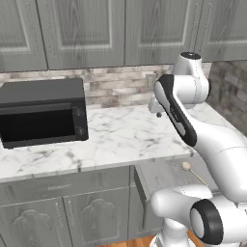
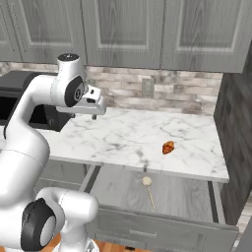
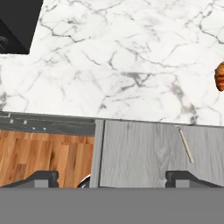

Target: Pick the dish brush from the drawer and place it on the counter.

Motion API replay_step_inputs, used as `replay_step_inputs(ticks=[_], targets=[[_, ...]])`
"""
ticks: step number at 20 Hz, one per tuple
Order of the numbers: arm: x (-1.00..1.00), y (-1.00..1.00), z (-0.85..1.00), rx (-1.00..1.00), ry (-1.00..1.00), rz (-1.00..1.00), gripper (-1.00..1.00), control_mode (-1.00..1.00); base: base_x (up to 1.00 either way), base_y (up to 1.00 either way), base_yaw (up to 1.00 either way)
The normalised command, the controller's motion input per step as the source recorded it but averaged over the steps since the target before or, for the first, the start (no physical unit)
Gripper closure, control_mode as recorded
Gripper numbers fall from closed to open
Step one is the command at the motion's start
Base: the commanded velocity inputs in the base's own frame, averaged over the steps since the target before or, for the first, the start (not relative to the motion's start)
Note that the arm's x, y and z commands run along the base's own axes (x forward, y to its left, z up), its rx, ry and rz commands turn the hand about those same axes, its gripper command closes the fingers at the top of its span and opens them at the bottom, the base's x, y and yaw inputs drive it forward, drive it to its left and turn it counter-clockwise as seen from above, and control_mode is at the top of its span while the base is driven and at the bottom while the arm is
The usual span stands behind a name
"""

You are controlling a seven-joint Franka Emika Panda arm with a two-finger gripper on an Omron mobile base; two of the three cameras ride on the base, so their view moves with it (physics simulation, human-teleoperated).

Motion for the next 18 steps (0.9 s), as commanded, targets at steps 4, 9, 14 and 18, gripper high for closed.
replay_step_inputs(ticks=[4, 9, 14, 18], targets=[[0.0, 0.0, 0.0, 0.0, 0.0, 0.0, -1.0, 1.0, -0.06, 0.0, 0.0], [0.0, 0.0, 0.0, 0.0, 0.0, 0.0, -1.0, 1.0, -0.52, -0.14, 0.0], [0.0, 0.0, 0.0, 0.0, 0.0, 0.0, -1.0, 1.0, -0.43, -0.12, -0.03], [0.0, 0.0, 0.0, 0.0, 0.0, 0.0, -1.0, 1.0, 0.0, 0.03, -0.15]])
